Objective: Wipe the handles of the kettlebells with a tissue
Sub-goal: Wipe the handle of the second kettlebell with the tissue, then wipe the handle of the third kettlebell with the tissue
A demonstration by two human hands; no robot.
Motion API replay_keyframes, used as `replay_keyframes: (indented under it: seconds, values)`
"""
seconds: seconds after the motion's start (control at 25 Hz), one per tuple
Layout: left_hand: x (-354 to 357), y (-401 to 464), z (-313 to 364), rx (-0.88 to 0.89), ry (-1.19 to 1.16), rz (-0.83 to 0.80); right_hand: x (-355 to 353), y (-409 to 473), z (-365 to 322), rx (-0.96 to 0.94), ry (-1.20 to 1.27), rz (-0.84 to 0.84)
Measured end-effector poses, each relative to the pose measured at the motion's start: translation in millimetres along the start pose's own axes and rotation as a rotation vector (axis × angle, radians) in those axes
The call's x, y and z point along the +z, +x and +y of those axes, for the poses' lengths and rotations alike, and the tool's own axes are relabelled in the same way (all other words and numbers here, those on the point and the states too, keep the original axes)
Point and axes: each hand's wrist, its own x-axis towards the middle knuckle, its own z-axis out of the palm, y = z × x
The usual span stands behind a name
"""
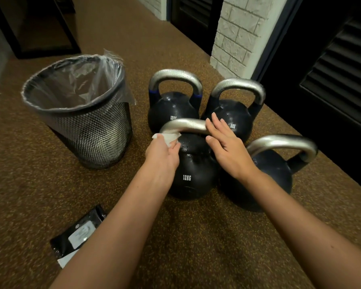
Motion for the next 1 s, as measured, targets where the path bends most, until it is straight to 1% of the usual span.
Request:
replay_keyframes:
  seconds: [0.12, 0.24, 0.32, 0.4, 0.44, 0.52, 0.56, 0.6, 0.64, 0.68, 0.76, 0.8, 0.92, 1.0]
  values:
    - [11.4, -14.3, -4.3, 0.014, 0.111, -0.014, 0.2, 0.8, -1.8, 0.009, -0.007, 0.007]
    - [11.5, -23.1, -8.2, 0.058, 0.3, -0.028, -0.9, -1.3, -6.1, 0.022, 0.017, -0.009]
    - [10.0, -28.5, -5.3, 0.069, 0.44, -0.126, -9.9, -0.2, -10.8, 0.055, 0.016, -0.063]
    - [11.5, -35.8, 8.2, 0.07, 0.647, -0.272, -21.2, 6.9, -19.5, 0.143, 0.02, -0.112]
    - [14.6, -40.5, 18.0, 0.061, 0.772, -0.348, -25.2, 12.8, -25.1, 0.212, 0.15, -0.081]
    - [23.7, -48.8, 38.8, 0.052, 1.012, -0.472, -28.4, 24.2, -39.4, 0.325, 0.602, -0.001]
    - [28.3, -50.3, 48.2, 0.069, 1.124, -0.508, -29.3, 30.0, -45.0, 0.357, 0.802, 0.004]
    - [32.0, -50.5, 55.9, 0.096, 1.231, -0.523, -29.2, 35.4, -50.9, 0.387, 0.943, -0.021]
    - [34.8, -49.6, 61.0, 0.132, 1.321, -0.523, -30.4, 40.7, -57.1, 0.421, 1.022, -0.067]
    - [37.5, -47.5, 64.1, 0.181, 1.388, -0.517, -32.5, 45.9, -64.6, 0.446, 1.042, -0.136]
    - [45.0, -43.2, 66.3, 0.32, 1.45, -0.506, -39.0, 52.1, -74.4, 0.477, 1.022, -0.284]
    - [49.6, -39.8, 65.3, 0.404, 1.465, -0.509, -42.3, 55.1, -75.1, 0.49, 1.007, -0.33]
    - [68.2, -28.1, 56.7, 0.682, 1.498, -0.486, -53.4, 65.4, -64.3, 0.511, 0.927, -0.372]
    - [84.7, -17.5, 43.7, 0.756, 1.497, -0.446, -61.9, 74.8, -53.3, 0.488, 0.942, -0.33]
